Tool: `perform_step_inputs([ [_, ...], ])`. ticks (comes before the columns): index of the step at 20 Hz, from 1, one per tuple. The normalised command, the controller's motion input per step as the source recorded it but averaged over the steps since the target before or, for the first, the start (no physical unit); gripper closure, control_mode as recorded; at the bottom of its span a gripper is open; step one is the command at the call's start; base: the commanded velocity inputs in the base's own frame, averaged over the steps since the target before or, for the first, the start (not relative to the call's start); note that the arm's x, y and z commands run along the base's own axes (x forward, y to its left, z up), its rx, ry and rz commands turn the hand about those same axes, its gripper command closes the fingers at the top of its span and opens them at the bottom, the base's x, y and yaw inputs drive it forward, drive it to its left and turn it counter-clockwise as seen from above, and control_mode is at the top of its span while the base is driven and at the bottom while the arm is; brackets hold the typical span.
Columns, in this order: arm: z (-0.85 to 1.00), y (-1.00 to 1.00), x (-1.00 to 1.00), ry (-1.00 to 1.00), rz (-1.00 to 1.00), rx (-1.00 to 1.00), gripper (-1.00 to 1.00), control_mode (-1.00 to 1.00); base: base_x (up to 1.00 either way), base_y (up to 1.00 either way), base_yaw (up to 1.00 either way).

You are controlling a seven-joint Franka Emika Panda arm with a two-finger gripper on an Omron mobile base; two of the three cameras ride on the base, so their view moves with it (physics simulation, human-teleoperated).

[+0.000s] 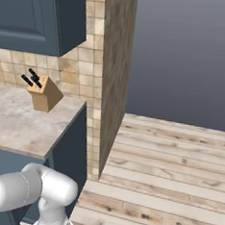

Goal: Take the tongs from the drawer on the left and place them on the dining counter next to the tray containing the hot dog.

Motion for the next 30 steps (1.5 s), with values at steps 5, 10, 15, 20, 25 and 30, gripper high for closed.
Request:
perform_step_inputs([
  [5, -0.15, 0.03, 0.08, 0.00, 0.00, 0.00, -1.00, -1.00, 0.00, 0.00, 0.00],
  [10, -0.16, 0.11, 0.07, -0.03, -0.01, 0.00, -1.00, -1.00, 0.00, 0.00, 0.00],
  [15, -0.08, 0.12, 0.12, 0.00, -0.02, 0.00, -1.00, -1.00, 0.00, 0.00, 0.00],
  [20, -0.18, 0.12, 0.22, 0.00, 0.00, 0.00, -1.00, -1.00, 0.00, 0.00, 0.00],
  [25, -0.23, 0.15, 0.12, 0.00, 0.00, 0.00, -1.00, -1.00, 0.00, 0.00, 0.00],
  [30, -0.24, 0.15, 0.09, 0.00, 0.00, 0.00, -1.00, -1.00, 0.00, 0.00, 0.00],
])
